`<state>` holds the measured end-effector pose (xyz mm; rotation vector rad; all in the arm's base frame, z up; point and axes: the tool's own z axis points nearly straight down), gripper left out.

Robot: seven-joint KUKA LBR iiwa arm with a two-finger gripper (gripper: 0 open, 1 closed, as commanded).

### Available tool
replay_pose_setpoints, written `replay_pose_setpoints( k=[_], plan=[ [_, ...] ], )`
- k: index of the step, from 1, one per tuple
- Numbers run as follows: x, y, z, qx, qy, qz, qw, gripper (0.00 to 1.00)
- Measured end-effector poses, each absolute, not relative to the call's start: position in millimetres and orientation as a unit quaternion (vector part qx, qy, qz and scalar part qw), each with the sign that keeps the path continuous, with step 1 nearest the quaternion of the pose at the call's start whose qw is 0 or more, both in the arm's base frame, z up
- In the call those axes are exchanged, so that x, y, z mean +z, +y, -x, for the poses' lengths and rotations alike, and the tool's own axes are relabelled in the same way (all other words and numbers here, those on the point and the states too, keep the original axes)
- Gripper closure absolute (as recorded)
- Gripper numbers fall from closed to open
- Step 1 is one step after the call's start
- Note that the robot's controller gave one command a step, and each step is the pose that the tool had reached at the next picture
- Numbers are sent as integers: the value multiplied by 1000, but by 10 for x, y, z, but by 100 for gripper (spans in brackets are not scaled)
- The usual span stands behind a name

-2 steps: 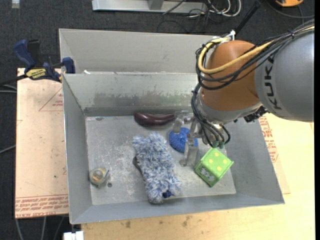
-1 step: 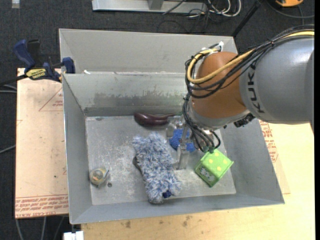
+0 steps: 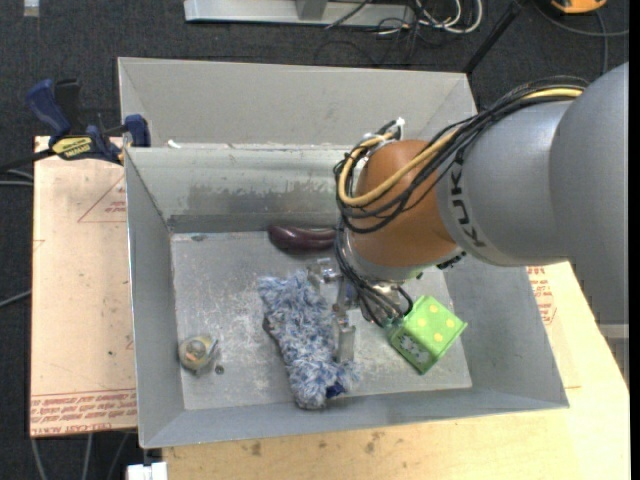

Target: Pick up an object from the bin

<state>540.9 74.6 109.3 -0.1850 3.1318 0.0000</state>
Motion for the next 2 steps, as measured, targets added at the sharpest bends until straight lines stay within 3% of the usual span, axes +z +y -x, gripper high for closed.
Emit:
replay_pose_setpoints(
  k=[1,2],
  plan=[
    [761,1041,-5421,-6,968,252,-3,100],
    [760,1041,-5421,-6,968,251,-3,100]
  ],
)
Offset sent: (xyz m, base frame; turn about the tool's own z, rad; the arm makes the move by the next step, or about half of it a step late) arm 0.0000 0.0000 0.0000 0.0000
